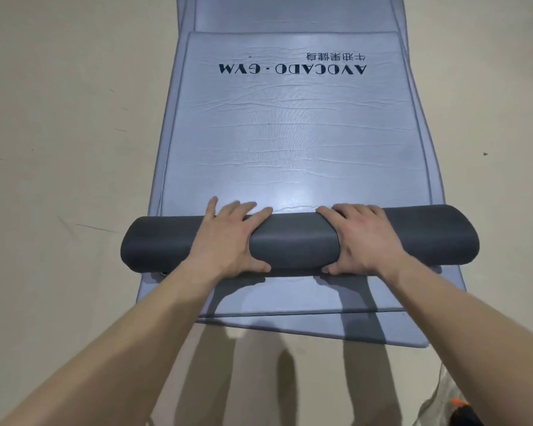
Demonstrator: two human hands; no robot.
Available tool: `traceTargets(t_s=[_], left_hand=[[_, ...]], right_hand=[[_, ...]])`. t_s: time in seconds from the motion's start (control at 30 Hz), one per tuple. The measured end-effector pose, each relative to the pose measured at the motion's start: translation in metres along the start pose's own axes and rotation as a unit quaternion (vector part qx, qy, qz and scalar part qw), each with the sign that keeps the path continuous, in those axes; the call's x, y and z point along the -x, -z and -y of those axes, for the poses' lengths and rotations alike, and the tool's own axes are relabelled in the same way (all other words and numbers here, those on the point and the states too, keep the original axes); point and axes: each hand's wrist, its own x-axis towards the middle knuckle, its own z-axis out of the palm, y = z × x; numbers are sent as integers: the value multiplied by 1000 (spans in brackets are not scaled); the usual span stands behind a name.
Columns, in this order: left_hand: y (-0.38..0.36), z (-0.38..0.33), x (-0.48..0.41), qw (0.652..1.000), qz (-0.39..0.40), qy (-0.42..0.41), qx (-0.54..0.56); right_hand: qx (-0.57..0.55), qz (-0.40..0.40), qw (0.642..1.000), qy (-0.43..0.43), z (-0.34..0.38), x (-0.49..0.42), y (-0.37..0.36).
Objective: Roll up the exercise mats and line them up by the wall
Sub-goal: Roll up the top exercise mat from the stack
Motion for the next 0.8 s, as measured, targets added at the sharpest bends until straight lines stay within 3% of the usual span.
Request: traceTargets(t_s=[0.1,0.2,0.3,0.53,0.7,0.8], left_hand=[[-13,-10,9,996,-66,19,-60],[-4,0,-14,997,-71,17,-36],[14,12,-36,999,-31,-14,-9],[42,21,-59,995,87,-3,41],[29,2,-23,988,139,13,64],[16,-11,6,984,157,23,82]], right_hand=[[-36,66,997,12,-9,-21,20],[-32,27,999,-12,-12,-21,22],[19,3,1000,-25,-10,-19,17],[-42,59,996,-54,-5,-29,31],[-61,134,988,-43,2,-1,30],[-27,109,993,-32,10,30,15]])
